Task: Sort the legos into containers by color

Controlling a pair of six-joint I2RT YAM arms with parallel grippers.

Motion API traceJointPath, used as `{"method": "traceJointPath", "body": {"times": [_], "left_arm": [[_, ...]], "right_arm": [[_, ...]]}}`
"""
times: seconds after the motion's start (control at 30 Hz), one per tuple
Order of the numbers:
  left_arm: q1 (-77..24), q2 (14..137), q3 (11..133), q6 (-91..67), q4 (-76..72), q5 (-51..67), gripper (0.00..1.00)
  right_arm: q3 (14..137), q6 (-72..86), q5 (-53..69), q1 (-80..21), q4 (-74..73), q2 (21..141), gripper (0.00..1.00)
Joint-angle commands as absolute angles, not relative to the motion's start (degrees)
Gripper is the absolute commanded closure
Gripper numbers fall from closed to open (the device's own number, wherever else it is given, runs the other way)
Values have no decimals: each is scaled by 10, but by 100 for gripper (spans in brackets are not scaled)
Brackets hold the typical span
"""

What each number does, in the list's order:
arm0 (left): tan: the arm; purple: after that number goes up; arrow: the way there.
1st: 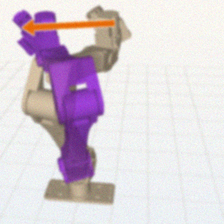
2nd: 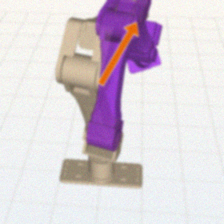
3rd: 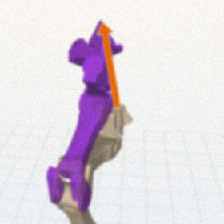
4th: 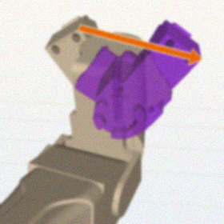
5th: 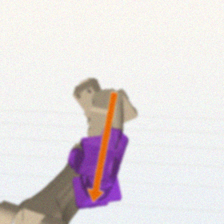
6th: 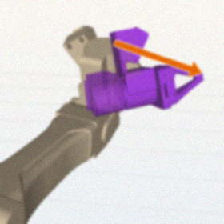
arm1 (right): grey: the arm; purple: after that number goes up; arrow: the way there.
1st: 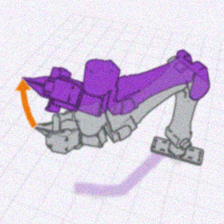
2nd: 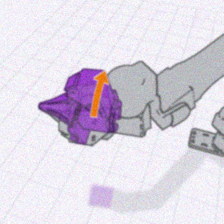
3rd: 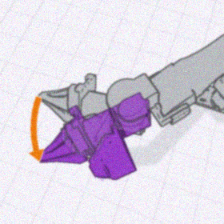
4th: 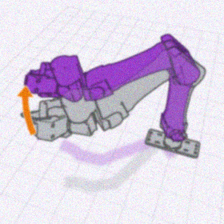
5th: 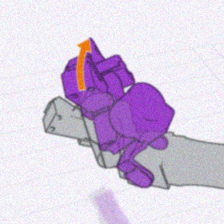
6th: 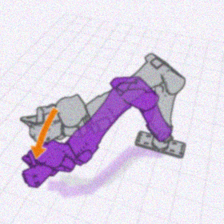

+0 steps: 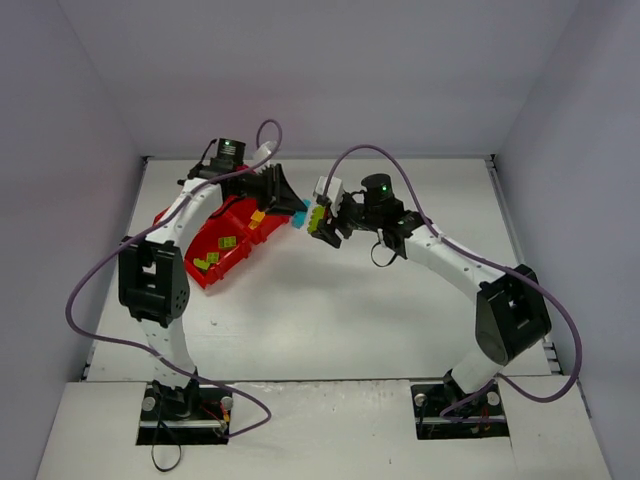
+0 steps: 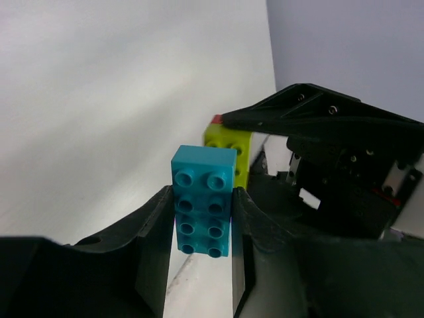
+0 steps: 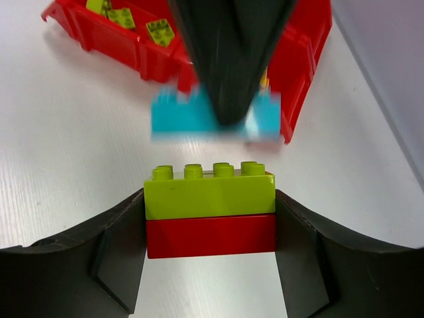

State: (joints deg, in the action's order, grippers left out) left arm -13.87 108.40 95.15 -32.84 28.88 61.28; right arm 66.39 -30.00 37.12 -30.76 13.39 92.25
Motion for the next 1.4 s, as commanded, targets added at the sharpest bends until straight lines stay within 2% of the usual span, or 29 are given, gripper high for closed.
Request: {"method": "traceJointPath", "body": {"times": [0.0,0.1,0.23,0.37,0.5,0.63,0.77,0.9,0.97,1.1,1.17,1.27,1.37], "left_arm": [[-35,1020,1008,-235,359,549,100],[13,1007,1020,-187,415,459,100],[53,1000,1032,-156,444,396,100],[74,1010,1050,-128,443,356,100],[75,1042,1085,-66,459,218,100],[75,1068,1099,-14,440,135,100],[71,1094,1102,-2,420,94,88],[68,1114,1095,-8,416,79,68],[68,1120,1084,-13,411,74,63],[65,1125,1072,-19,408,69,58],[61,1123,1070,-20,408,69,52],[50,1115,1075,-46,417,70,48],[25,1092,1074,-89,413,122,43]], "right_arm": [[654,-301,345,-287,116,888,99],[652,-301,344,-287,115,886,99],[649,-302,341,-287,114,882,99],[644,-303,338,-286,111,876,99],[641,-307,330,-286,107,871,99],[636,-307,326,-282,105,865,99],[634,-308,323,-280,104,863,99],[635,-307,323,-278,101,862,99],[636,-306,322,-277,99,864,99],[639,-306,324,-277,98,867,99],[642,-305,324,-276,97,870,99],[647,-305,325,-277,96,873,99],[650,-307,325,-277,96,873,98]]}}
